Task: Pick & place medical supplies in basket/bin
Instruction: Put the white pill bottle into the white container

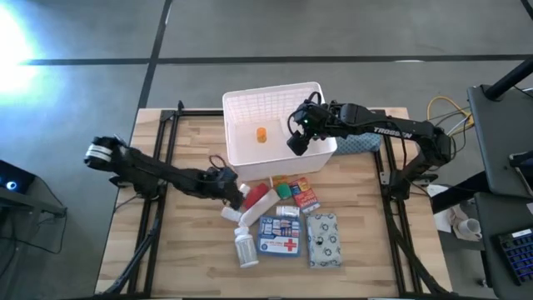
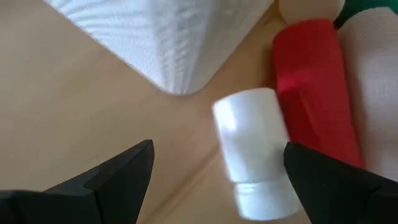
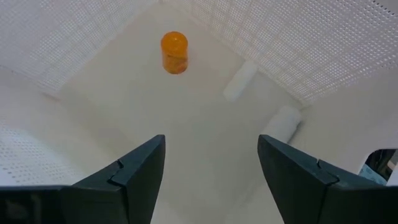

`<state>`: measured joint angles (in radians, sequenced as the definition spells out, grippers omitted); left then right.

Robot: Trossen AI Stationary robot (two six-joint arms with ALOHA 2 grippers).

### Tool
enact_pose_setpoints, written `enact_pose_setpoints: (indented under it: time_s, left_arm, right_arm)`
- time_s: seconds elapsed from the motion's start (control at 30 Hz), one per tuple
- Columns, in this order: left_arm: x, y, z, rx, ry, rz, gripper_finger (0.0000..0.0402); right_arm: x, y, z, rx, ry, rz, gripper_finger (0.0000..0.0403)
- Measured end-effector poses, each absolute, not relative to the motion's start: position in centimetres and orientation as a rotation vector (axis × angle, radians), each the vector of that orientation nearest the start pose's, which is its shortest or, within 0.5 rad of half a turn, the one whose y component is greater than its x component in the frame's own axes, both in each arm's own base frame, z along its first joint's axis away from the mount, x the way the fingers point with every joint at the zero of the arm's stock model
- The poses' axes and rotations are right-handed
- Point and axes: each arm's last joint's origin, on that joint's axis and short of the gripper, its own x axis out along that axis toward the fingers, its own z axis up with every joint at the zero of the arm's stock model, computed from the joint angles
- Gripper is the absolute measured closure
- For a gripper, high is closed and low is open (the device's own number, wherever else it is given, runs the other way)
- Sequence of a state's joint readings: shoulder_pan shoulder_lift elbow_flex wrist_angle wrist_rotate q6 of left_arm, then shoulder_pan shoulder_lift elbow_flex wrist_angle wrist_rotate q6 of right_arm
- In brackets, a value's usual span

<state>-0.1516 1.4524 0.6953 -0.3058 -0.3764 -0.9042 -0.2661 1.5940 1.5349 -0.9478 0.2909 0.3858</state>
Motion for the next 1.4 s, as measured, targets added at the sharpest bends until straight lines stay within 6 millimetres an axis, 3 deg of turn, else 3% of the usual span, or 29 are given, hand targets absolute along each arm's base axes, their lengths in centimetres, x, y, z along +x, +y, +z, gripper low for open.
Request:
enact_pose_setpoints:
  time_s: [0.2,0.47,0.57,0.8,0.9,1.27,1.4]
  left_arm:
    - [27.9,-3.6,14.9,-0.513,0.919,0.653,0.0066]
    - [27.8,-5.8,13.6,-0.470,1.029,0.694,0.0074]
    - [27.2,-6.3,13.9,-0.484,1.048,0.685,0.0108]
    - [26.2,-6.6,14.7,-0.495,1.057,0.670,0.0245]
    - [26.1,-6.4,15.4,-0.486,1.023,0.669,0.0280]
    - [24.1,-7.4,17.6,-0.443,1.006,0.582,0.0359]
    - [23.1,-7.5,17.7,-0.438,0.966,0.604,0.0362]
  right_arm:
    - [30.9,-9.3,33.1,0.286,0.955,-0.678,0.0156]
    - [30.7,-9.2,33.0,0.243,0.989,-0.653,0.0156]
    - [30.7,-9.2,33.0,0.232,0.992,-0.647,0.0156]
    - [30.8,-9.2,33.0,0.230,0.985,-0.645,0.0156]
    - [30.8,-9.2,33.1,0.231,0.983,-0.646,0.0156]
    - [30.8,-9.2,33.1,0.240,0.977,-0.651,0.0156]
    - [30.9,-9.2,33.1,0.241,0.975,-0.651,0.0156]
